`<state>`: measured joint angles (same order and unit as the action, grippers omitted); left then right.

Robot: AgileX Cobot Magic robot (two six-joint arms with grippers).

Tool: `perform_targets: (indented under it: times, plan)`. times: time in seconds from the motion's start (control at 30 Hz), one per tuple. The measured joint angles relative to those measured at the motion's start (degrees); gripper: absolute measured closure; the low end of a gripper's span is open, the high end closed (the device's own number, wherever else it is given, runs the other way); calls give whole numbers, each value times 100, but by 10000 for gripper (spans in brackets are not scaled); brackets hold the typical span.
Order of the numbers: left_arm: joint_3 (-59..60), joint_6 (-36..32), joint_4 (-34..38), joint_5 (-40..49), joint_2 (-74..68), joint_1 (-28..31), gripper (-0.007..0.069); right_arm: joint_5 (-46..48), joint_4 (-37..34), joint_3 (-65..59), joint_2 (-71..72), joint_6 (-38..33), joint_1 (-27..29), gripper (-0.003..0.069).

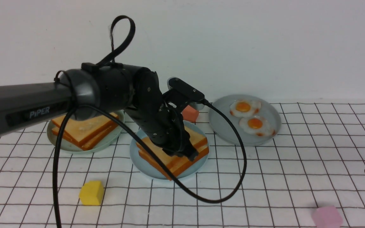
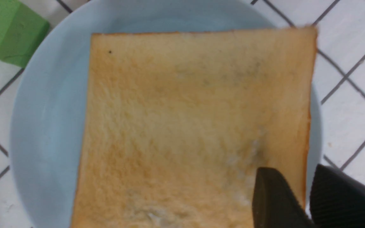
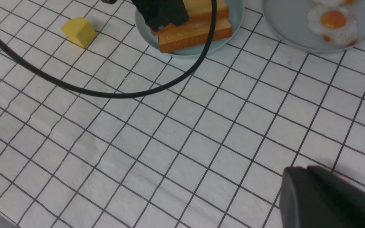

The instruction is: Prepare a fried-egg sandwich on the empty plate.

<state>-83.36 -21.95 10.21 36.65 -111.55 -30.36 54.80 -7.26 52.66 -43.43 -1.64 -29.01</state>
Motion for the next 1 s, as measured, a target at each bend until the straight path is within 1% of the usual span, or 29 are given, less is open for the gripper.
perform_targets:
  times: [0.07,0.17,0.27,0.3,0.37,0.4,0.43,0.47,0.5,0.53,0.57,0.6,0.63,0.73,0.77,0.8,0.83,0.93,1.0]
  plan:
    - [0,0,28,0,0,0,354,0,0,0,0,0,0,613]
    - [0,0,46,0,0,0,324,0,0,0,0,0,0,613]
    - [0,0,46,71,29,0,321,0,0,0,0,0,0,613]
    - [0,20,51,169,124,0,330,0,0,0,0,5,0,613]
    - [2,134,121,285,340,0,361,0,0,0,0,5,0,612]
    - [7,238,185,347,547,0,392,0,0,0,0,5,0,610]
    - [7,355,248,414,806,0,432,6,0,0,0,5,0,610]
    - [7,503,313,520,1245,0,499,18,0,0,0,5,0,610]
    - [7,528,313,520,1245,0,499,20,0,0,0,5,0,610]
    - [27,662,366,640,1736,0,587,53,0,0,11,11,0,608]
    - [47,688,399,656,1958,0,605,65,0,0,13,21,0,608]
    - [212,741,507,669,2494,0,638,151,51,0,54,98,-5,607]
    - [308,756,586,656,2802,0,638,215,88,0,74,164,-5,607]
    - [1145,741,938,388,4072,0,638,436,340,0,321,515,-11,607]
    - [1211,735,956,362,4151,0,638,464,392,0,345,574,-11,607]
    - [1860,735,1100,95,4890,0,638,583,607,0,591,844,-11,606]
    - [1935,735,1109,61,4972,0,638,612,669,0,621,922,-11,606]
    - [3321,735,1182,-672,6406,0,638,1005,1213,0,1215,1677,-11,623]
    - [4046,735,1234,-1098,7212,0,638,1209,1437,-59,1553,2014,-11,645]
